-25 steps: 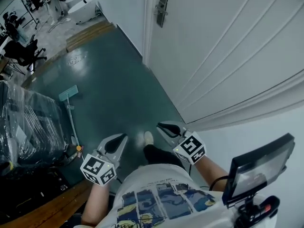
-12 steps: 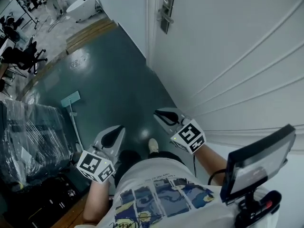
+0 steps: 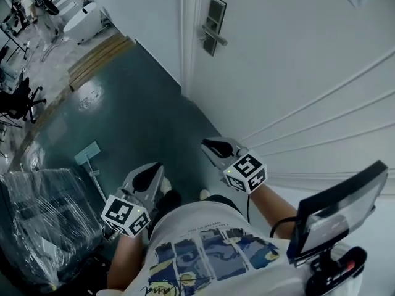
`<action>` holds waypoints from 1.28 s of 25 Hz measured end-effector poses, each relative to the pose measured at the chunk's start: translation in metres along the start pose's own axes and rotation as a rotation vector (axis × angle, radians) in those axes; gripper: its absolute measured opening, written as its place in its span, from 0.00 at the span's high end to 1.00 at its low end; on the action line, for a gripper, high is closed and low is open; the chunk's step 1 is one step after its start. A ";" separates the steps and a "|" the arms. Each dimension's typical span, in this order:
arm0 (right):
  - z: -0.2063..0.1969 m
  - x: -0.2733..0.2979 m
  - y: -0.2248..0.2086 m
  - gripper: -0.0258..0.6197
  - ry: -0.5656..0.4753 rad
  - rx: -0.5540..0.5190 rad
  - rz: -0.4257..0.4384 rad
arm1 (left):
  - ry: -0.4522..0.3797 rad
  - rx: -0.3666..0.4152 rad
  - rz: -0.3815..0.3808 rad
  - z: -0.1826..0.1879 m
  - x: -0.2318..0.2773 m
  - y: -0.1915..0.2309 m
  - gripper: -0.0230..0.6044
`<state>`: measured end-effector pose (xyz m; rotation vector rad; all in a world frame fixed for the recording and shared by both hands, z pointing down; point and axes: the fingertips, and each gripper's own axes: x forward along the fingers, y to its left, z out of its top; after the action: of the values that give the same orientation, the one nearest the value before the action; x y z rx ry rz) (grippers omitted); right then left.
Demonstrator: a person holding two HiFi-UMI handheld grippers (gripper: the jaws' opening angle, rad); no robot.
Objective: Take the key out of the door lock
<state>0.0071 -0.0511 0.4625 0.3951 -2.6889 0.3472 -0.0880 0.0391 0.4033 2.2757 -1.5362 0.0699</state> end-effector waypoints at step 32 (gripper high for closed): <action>0.085 0.152 -0.282 0.87 -0.620 0.977 -0.295 | 0.106 0.083 -0.253 0.085 0.120 0.126 0.96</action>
<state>-0.0662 -0.3722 0.5018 1.3313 -2.7322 1.6738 -0.1692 -0.1366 0.3926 2.4692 -1.2042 0.1843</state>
